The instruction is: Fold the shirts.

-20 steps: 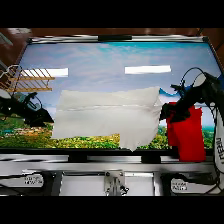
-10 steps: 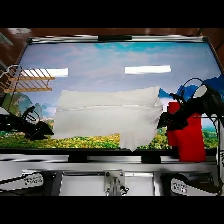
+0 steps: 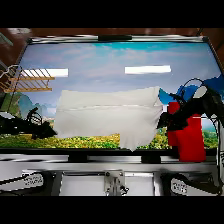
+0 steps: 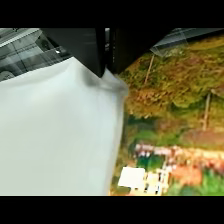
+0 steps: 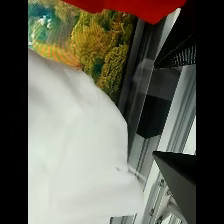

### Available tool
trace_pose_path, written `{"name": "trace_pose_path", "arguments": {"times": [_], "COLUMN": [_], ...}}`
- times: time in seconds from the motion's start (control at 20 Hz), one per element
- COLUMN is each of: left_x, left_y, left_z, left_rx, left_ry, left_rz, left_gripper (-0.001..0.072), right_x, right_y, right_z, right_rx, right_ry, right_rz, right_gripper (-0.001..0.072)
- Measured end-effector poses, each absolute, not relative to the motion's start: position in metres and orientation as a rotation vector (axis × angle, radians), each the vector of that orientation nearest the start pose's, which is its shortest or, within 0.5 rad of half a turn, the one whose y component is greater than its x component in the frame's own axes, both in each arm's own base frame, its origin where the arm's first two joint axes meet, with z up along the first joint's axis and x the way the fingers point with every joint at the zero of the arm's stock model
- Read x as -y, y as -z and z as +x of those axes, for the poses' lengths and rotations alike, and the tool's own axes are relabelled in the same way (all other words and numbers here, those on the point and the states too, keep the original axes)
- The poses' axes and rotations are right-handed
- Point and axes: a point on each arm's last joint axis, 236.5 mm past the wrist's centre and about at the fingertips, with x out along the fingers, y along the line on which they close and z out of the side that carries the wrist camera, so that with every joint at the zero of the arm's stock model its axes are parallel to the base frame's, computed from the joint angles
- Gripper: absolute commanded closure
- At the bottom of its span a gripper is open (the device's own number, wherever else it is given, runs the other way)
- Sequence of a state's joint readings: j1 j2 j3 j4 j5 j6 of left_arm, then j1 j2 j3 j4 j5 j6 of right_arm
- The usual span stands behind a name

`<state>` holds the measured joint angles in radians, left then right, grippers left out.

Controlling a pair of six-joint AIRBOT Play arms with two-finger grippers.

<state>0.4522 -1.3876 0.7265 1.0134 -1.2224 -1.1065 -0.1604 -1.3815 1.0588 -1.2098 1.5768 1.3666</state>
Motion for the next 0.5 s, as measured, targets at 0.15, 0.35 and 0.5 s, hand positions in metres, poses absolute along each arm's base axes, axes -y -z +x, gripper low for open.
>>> {"name": "trace_pose_path", "arguments": {"times": [0.15, 0.35, 0.5], "left_x": [0.009, 0.014, 0.019], "left_y": [0.112, 0.108, 0.102], "left_z": [0.262, 0.259, 0.256], "left_rx": [-1.561, -1.568, -1.565], "left_ry": [0.258, 0.310, 0.371], "left_rz": [-0.656, -0.629, -0.601], "left_gripper": [0.0675, 0.0675, 0.0675], "right_x": [-0.044, -0.061, -0.071], "right_y": [0.043, 0.063, 0.079], "right_z": [0.257, 0.227, 0.222], "right_rx": [-1.829, -1.896, -1.872], "right_ry": [-0.326, -0.385, -0.395], "right_rz": [0.362, 0.429, 0.477], "right_gripper": [0.0037, 0.0037, 0.0040]}}
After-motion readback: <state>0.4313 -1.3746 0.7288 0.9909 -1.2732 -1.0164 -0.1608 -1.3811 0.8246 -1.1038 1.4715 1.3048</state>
